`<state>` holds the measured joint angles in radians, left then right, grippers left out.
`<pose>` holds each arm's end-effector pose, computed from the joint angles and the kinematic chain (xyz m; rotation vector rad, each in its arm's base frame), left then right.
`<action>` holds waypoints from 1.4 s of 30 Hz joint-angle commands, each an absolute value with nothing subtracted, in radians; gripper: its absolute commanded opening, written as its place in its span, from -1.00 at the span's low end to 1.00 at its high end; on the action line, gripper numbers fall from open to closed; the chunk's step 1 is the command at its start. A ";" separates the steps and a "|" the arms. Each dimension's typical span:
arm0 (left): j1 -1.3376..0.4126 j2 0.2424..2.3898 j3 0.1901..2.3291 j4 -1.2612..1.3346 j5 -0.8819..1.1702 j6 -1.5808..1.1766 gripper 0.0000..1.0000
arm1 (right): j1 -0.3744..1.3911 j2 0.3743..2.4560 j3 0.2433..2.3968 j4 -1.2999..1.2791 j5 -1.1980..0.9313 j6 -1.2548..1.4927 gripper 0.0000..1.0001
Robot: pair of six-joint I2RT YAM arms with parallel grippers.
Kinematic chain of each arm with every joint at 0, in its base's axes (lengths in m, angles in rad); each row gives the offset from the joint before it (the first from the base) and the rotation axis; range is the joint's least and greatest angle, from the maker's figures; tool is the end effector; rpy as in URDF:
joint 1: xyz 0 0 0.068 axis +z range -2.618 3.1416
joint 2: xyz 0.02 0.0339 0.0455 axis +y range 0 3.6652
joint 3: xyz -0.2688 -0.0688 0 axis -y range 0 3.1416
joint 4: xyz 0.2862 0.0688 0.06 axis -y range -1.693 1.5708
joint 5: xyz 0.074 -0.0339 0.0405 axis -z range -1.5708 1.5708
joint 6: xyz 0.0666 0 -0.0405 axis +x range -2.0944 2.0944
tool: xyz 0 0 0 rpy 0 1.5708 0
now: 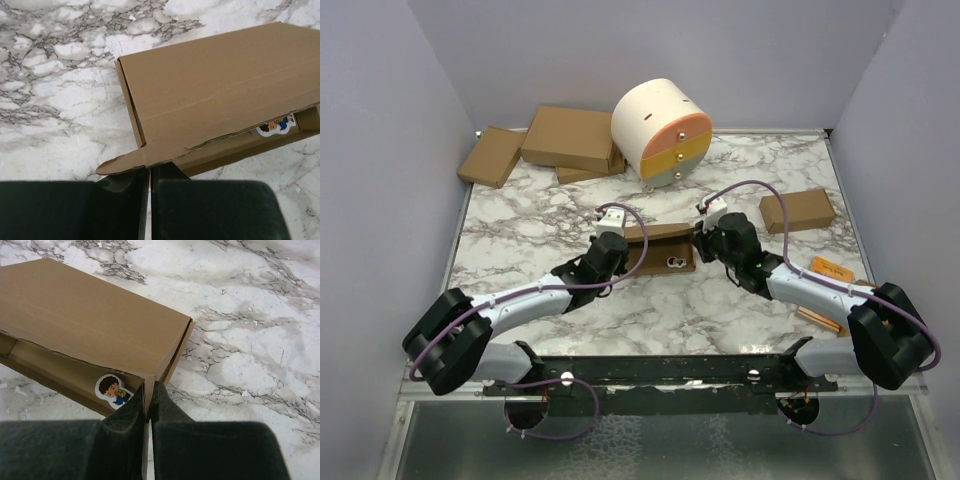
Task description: Fold the paper box
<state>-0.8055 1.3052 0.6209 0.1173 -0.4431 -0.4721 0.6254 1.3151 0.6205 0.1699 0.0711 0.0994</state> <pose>0.2439 -0.2127 0.1664 0.0914 2.0897 -0.3038 0.2718 0.1904 0.1661 -0.5078 2.0529 0.3619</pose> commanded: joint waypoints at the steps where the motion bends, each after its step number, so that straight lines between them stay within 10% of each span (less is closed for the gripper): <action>1: -0.829 1.257 0.587 0.112 -0.334 -0.504 -0.88 | 0.655 1.319 0.619 0.129 -0.026 0.095 -0.98; 11: -0.829 1.101 0.589 -0.003 -0.286 -0.506 -0.35 | 0.655 1.326 0.604 0.135 -0.003 0.074 -0.98; 29: -0.828 0.849 0.543 -0.188 0.130 -0.562 -0.19 | 0.655 1.348 0.609 0.146 0.001 0.075 -0.98; 35: -0.828 0.831 0.618 -0.083 0.513 -0.544 -0.18 | 0.655 1.349 0.610 0.146 0.003 0.075 -0.98; 42: -0.759 0.887 0.875 -0.104 0.289 -0.427 -0.58 | 0.655 1.351 0.608 0.149 -0.001 0.074 -0.98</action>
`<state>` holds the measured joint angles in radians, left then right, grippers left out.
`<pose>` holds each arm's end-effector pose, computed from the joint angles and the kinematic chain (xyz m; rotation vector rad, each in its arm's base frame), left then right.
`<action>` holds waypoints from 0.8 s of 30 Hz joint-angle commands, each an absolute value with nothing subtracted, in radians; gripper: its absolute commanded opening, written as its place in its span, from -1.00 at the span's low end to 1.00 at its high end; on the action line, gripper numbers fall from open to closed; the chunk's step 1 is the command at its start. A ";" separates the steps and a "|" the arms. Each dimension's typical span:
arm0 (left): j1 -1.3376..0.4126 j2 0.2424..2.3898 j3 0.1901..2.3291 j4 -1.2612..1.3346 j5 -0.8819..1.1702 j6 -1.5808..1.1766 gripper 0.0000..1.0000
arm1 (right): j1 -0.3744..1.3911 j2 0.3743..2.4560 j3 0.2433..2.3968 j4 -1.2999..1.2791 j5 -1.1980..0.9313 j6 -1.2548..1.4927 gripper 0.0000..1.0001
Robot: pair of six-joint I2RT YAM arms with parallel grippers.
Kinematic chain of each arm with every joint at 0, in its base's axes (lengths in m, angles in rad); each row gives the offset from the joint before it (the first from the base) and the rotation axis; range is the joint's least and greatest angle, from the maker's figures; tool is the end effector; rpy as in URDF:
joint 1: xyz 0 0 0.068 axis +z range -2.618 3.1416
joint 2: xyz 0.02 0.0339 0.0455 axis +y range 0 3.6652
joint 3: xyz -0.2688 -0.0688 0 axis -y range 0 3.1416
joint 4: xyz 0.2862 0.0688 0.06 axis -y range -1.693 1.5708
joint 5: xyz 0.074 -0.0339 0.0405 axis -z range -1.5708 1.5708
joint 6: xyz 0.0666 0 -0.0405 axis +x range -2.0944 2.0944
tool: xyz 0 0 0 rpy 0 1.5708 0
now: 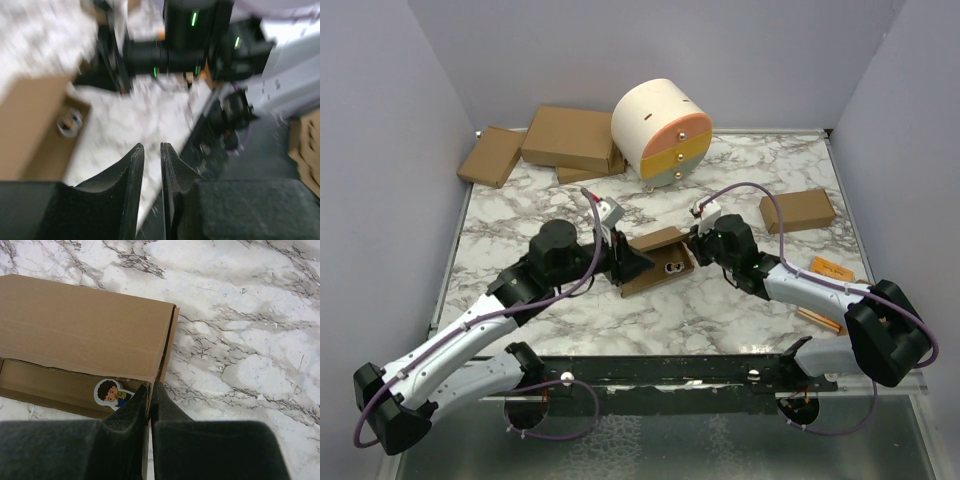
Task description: Fold the paper box
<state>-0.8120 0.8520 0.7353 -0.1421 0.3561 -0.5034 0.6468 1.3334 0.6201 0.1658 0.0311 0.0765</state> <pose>0.1663 -0.2091 0.3072 0.5761 1.9171 -1.2154 0.2666 0.1987 0.1597 -0.5850 2.0622 0.3947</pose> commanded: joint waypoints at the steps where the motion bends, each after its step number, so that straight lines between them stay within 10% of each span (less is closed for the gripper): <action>1: -0.733 0.930 0.896 -0.115 0.266 -0.423 -0.67 | 0.655 1.351 0.607 0.150 -0.001 0.074 -0.98; 13: -0.539 1.369 0.875 -0.045 0.453 -0.401 -0.73 | 0.655 1.332 0.604 0.147 -0.036 0.047 -0.88; 24: -0.519 1.516 0.803 0.015 0.460 -0.410 -0.73 | 0.613 1.214 0.631 -0.021 -0.135 -0.266 0.17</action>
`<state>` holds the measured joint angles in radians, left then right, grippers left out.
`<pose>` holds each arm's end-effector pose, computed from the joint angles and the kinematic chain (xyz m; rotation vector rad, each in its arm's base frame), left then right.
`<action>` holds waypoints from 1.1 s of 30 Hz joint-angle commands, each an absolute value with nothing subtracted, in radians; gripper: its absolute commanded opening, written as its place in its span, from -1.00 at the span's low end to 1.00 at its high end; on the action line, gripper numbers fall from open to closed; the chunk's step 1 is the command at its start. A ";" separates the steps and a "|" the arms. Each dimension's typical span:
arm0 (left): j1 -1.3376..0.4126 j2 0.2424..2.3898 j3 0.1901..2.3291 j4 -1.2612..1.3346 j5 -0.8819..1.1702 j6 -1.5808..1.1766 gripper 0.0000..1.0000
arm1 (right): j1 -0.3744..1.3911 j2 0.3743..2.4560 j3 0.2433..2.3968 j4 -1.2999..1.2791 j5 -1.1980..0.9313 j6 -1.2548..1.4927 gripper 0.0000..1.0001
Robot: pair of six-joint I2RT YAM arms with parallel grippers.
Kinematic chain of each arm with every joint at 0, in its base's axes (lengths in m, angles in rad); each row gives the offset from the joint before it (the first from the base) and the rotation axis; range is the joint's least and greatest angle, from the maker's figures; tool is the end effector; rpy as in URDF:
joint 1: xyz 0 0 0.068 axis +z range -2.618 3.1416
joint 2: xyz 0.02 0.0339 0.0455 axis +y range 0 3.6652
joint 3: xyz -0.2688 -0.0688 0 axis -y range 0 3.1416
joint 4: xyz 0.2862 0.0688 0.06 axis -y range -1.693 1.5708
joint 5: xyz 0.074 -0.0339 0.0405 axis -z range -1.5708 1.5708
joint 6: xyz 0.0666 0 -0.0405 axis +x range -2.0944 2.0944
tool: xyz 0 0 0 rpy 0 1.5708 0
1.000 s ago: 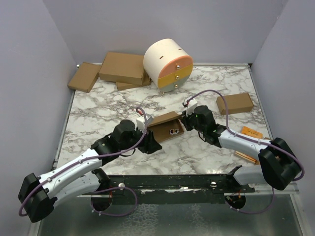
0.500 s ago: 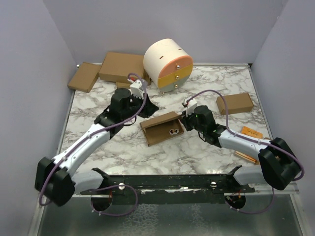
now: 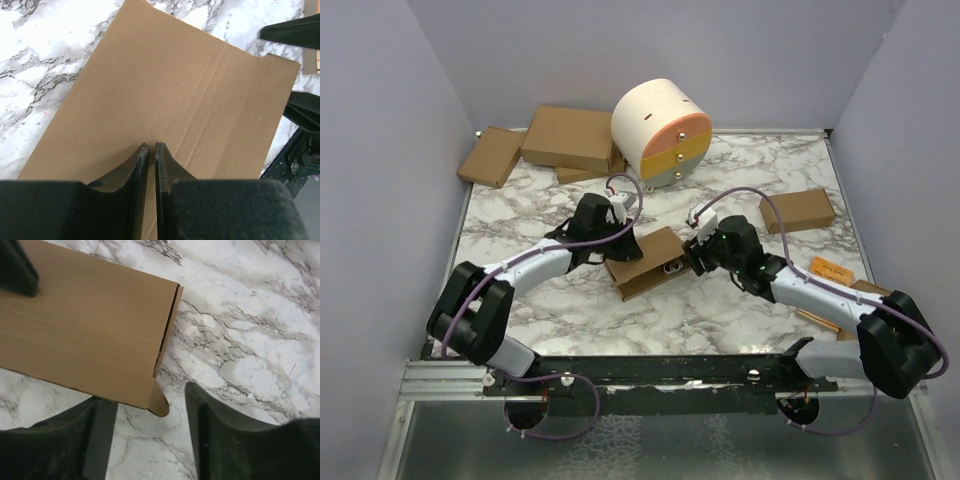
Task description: Fold the paper box
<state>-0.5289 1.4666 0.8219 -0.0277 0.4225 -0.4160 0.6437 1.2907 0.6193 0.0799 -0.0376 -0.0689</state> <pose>0.2990 -0.2064 0.1729 0.3747 2.3298 -0.9631 0.2575 0.1963 0.1624 -0.7828 2.0404 0.3695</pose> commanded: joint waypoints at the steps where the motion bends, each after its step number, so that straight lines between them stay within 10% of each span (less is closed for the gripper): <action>1: -0.518 1.529 0.802 0.018 0.462 -0.411 -0.73 | 0.604 1.201 0.633 -0.053 -0.155 -0.317 0.28; 13: -0.512 1.593 0.771 0.036 0.461 -0.412 -0.73 | 0.495 1.067 0.832 -0.573 -0.620 -0.775 0.48; 23: -0.512 1.594 0.739 0.054 0.419 -0.430 -0.73 | 0.502 1.673 1.109 -0.536 -1.022 -0.521 -0.70; 33: -0.511 1.557 0.735 0.094 0.415 -0.446 -0.69 | 0.500 1.827 1.119 -0.465 -0.868 -0.415 -0.82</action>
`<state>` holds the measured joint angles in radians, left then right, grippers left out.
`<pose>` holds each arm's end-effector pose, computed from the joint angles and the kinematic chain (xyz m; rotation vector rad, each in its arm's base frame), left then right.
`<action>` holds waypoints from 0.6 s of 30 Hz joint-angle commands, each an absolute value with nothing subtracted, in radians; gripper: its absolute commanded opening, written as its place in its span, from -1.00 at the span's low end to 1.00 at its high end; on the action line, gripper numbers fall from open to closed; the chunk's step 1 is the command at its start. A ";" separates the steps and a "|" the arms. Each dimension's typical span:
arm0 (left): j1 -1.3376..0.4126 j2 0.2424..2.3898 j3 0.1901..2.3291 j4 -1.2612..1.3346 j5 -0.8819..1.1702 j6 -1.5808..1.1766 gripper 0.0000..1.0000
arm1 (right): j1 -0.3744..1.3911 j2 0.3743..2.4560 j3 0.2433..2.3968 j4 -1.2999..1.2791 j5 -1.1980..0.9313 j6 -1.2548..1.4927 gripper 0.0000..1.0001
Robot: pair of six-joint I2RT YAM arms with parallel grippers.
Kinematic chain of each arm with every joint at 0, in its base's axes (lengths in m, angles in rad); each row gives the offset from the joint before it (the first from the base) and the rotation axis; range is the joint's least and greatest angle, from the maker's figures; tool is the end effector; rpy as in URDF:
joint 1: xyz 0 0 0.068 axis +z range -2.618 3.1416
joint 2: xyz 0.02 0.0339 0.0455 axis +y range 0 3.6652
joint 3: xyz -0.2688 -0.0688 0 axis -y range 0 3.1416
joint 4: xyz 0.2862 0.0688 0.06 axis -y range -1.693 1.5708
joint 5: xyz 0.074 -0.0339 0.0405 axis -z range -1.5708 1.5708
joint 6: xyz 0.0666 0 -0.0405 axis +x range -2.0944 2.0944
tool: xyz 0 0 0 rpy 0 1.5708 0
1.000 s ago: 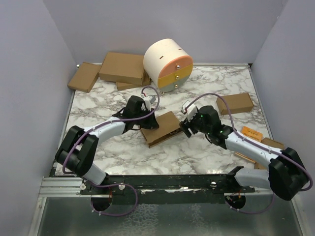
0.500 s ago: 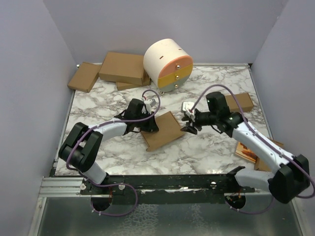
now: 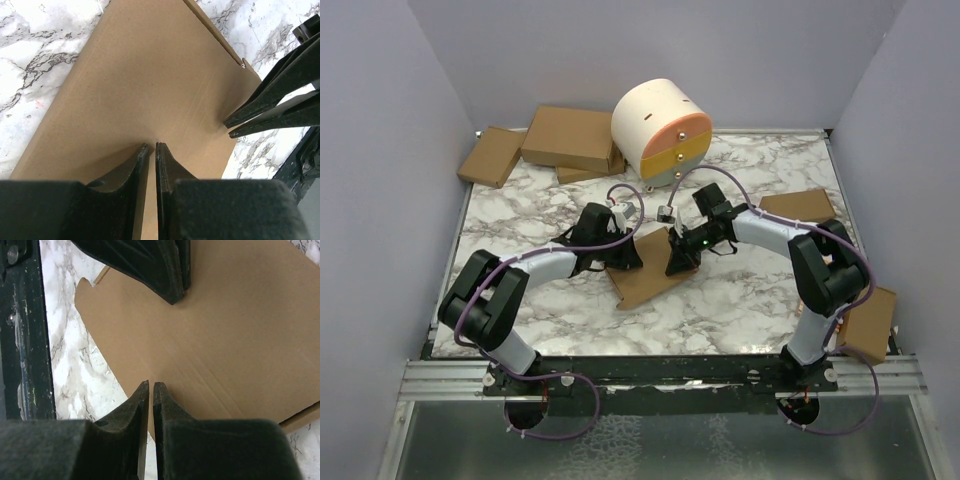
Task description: Fold the paper box
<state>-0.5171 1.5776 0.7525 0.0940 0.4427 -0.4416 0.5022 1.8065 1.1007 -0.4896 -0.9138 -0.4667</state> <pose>0.2988 -0.2028 0.1232 0.3332 2.4018 -0.9784 0.3091 0.2299 0.1282 -1.3815 2.1199 1.2468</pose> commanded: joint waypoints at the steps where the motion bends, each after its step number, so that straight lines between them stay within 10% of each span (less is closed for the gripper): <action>1: -0.511 1.555 0.733 0.099 0.414 -0.450 -0.68 | 0.500 1.839 1.126 -0.467 -0.860 -0.413 -0.81; 18: -0.512 1.318 0.587 0.200 0.430 -0.576 -0.63 | 0.468 1.811 1.173 -0.532 -1.087 -0.483 -0.67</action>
<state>-0.5171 1.3338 0.6403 0.1566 0.4213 -0.5228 0.4770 1.8606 1.1309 -0.4995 -0.9607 -0.4328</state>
